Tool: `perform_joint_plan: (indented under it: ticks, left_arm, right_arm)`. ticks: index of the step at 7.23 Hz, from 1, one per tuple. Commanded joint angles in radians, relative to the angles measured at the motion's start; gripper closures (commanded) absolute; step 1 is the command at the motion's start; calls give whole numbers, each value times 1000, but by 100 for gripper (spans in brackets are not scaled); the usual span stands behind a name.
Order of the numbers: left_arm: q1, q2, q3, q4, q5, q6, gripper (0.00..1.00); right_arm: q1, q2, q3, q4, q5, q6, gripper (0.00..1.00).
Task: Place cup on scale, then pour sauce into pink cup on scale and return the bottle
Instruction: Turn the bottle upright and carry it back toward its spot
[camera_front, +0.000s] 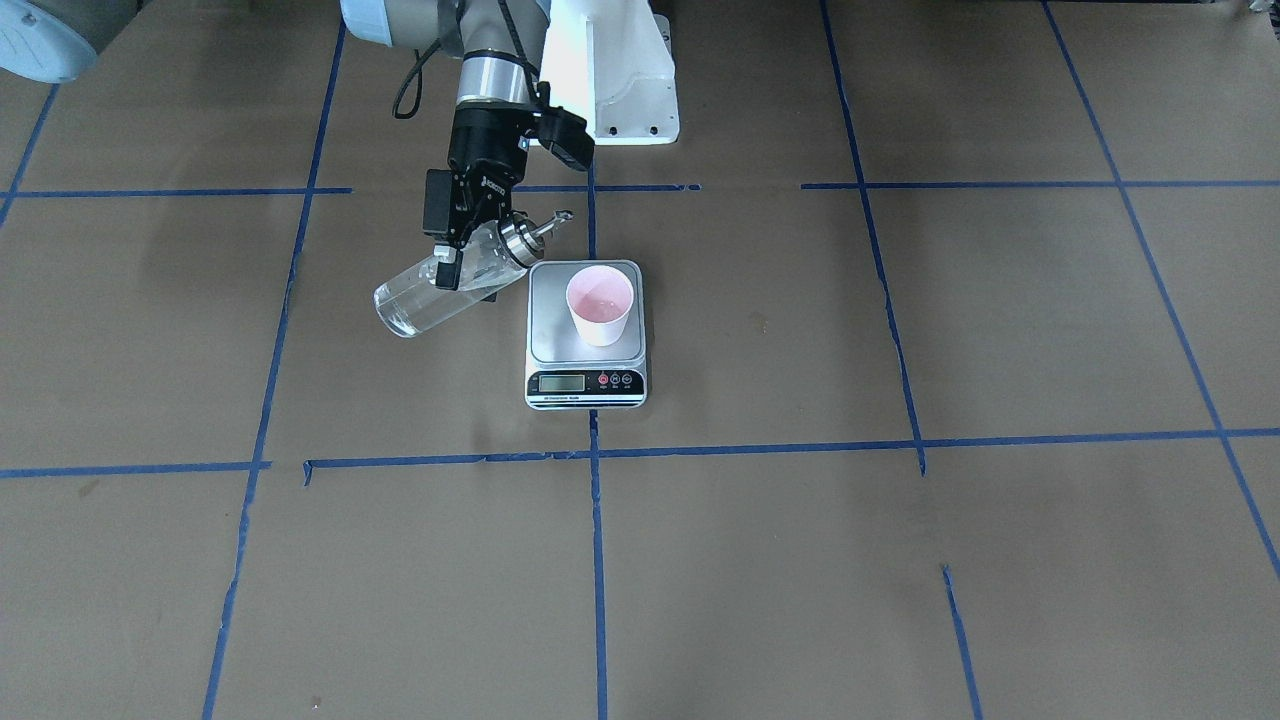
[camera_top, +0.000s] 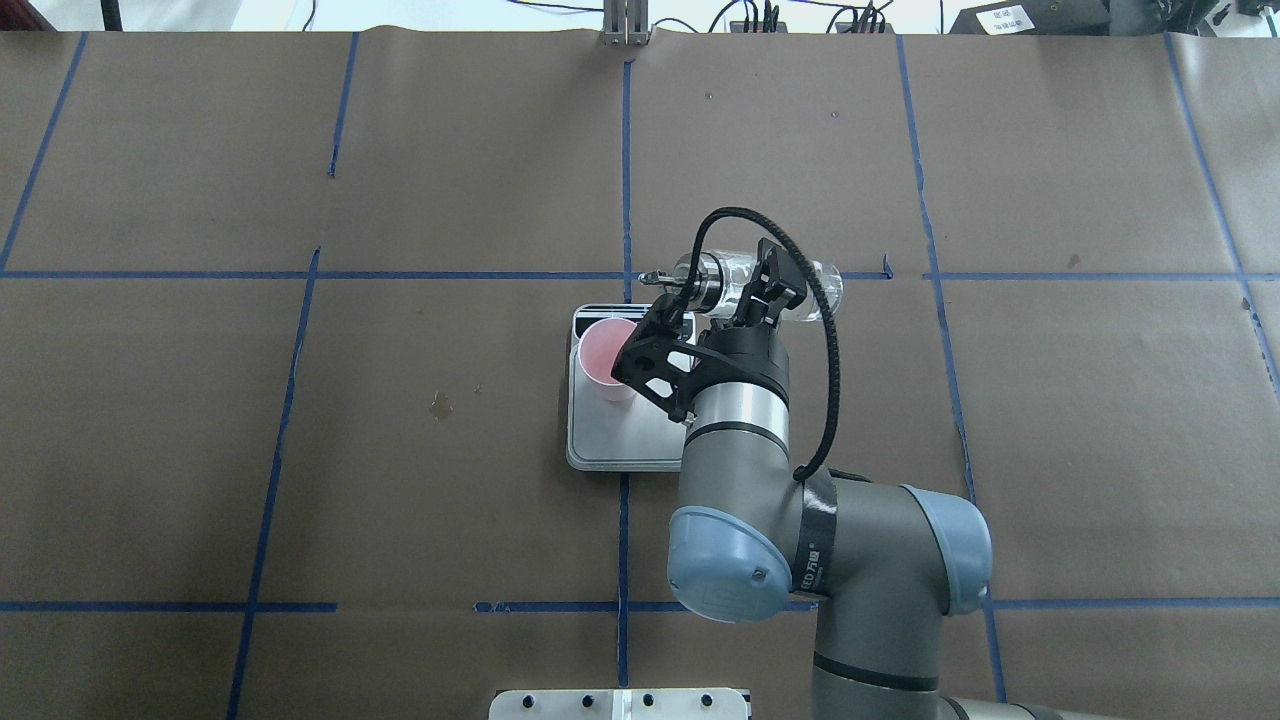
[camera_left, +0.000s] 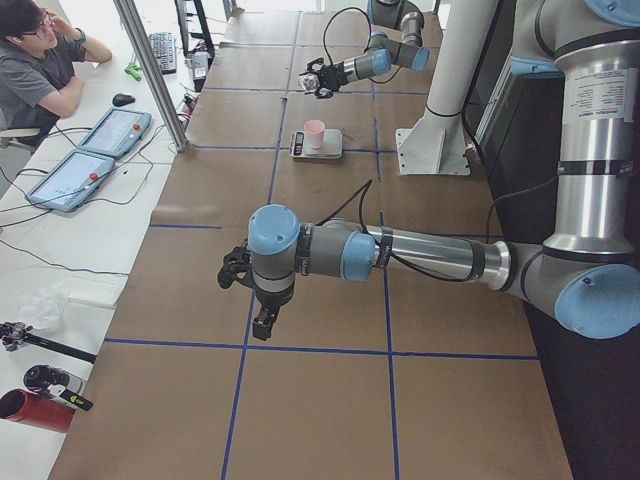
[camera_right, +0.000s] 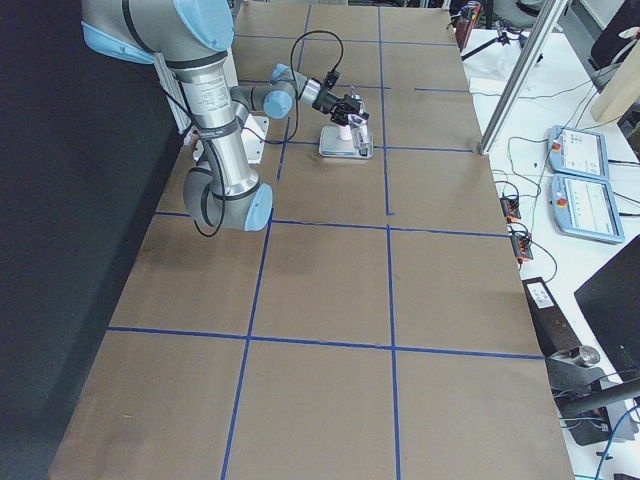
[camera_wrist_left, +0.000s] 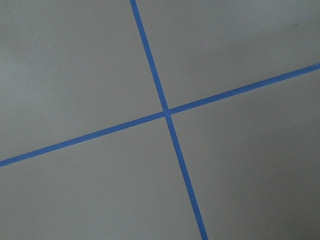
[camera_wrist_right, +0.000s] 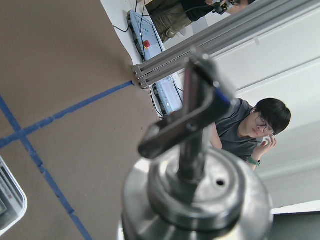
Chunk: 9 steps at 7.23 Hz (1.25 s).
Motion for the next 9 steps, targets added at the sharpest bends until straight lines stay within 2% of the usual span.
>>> perform_joint_plan:
  ticks: [1, 3, 4, 6, 7, 9]
  left_arm:
    - [0, 0, 0, -2, -1, 0, 0]
    - [0, 0, -2, -2, -1, 0, 0]
    - [0, 0, -2, -4, -1, 0, 0]
    - [0, 0, -2, -4, -1, 0, 0]
    - [0, 0, -2, -4, 1, 0, 0]
    - [0, 0, -2, -4, 1, 2, 0]
  right_arm:
    - [10, -71, 106, 140, 187, 257, 100]
    - [24, -244, 102, 488, 238, 406, 100]
    - [45, -322, 102, 603, 287, 519, 100]
    - [53, -509, 94, 849, 294, 582, 100]
    - [56, -562, 91, 877, 294, 588, 100]
    - [61, -574, 45, 879, 294, 649, 100]
